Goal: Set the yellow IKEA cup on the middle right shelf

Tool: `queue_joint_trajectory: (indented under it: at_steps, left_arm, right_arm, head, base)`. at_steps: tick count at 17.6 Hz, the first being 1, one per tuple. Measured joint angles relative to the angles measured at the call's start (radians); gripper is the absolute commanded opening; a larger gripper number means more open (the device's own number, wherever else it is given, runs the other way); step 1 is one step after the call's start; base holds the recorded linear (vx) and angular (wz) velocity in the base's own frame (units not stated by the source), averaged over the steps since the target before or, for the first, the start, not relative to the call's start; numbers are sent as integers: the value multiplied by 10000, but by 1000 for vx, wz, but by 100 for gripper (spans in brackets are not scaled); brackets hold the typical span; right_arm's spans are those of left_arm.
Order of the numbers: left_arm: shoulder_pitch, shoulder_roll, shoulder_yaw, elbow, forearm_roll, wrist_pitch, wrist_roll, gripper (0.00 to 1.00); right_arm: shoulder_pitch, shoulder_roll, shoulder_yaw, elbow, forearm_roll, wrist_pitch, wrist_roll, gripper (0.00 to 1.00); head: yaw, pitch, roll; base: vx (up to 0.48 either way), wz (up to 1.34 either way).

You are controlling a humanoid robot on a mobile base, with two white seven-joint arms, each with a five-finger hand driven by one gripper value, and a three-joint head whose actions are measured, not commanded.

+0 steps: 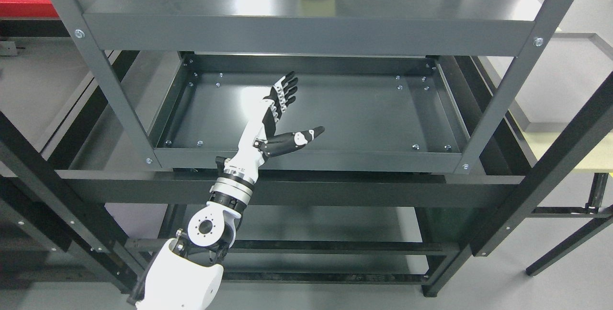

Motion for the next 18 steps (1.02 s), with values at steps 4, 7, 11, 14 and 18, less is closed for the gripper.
queue_joint_trajectory:
  at_steps: [4,7,11,14,18]
  left_arm:
    - [195,-119,306,-17,-55,-18,-160,98]
    - [273,-175,480,-46,-76,25,-213,98]
    - [376,-230,685,-74,-89,205,-223,98]
    - [433,-258,806,-84,-94,251,-226,98]
    - [528,-288,935,-100,-97,265,-229,98]
  right_arm:
    - [0,0,0,0,0,-4,0,99]
    - [0,0,0,0,0,-6,0,99]
    - [0,0,0,0,0,-6,0,99]
    - [0,0,0,0,0,-6,0,99]
    - [0,0,0,0,0,-6,0,99]
  head:
    - [0,0,0]
    - [0,0,0]
    - [0,0,0]
    - [0,0,0]
    - [0,0,0]
  base:
    - [0,0]
    - [0,0]
    - [0,0]
    - [0,0]
    - [0,0]
